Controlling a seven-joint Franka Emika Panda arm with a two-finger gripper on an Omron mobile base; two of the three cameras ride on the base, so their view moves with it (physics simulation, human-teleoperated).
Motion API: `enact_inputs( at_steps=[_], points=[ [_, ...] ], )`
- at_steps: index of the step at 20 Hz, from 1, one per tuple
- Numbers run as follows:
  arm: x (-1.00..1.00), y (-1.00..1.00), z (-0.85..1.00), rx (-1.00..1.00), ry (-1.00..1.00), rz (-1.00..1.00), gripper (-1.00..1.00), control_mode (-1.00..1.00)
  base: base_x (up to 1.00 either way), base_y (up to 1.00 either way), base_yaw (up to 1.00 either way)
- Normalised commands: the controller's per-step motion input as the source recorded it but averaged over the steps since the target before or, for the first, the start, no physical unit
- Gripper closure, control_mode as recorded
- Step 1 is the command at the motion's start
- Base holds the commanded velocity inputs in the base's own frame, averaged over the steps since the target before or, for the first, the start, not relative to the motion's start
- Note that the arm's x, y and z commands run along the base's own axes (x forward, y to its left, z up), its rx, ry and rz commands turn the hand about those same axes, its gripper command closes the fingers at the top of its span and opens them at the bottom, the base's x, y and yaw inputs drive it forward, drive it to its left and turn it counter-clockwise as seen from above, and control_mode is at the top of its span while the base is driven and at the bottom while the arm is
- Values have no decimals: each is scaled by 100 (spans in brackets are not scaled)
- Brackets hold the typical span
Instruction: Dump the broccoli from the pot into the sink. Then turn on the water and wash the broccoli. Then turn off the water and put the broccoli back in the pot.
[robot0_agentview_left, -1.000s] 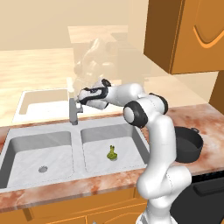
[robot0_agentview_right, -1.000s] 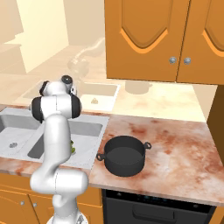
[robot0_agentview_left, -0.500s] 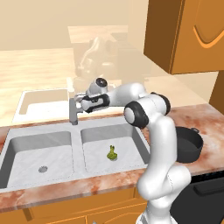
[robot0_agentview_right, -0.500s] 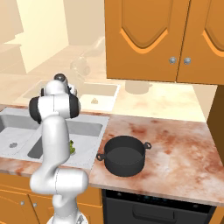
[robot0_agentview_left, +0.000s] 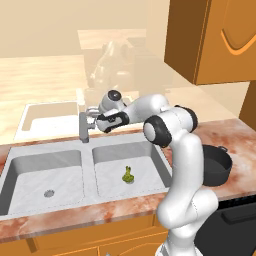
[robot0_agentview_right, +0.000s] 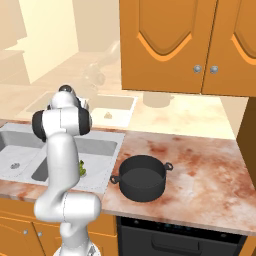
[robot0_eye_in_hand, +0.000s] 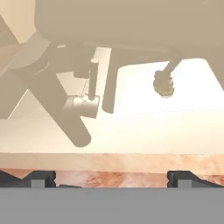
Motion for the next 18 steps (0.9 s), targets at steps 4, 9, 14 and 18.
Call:
enact_inputs(
  at_steps=[4,9,14,18],
  points=[
    [-13,-64,-14,0,0,-2,-100,-100,0,0,0],
    [-5,-36,-2,0,0,0,-100,-100,0,0,0],
    [-14,-1,50,15,-7,1,-100,-100,0,0,0],
    [-16,0,92,20,-12,0,-100,-100,0,0,0]
  ],
)
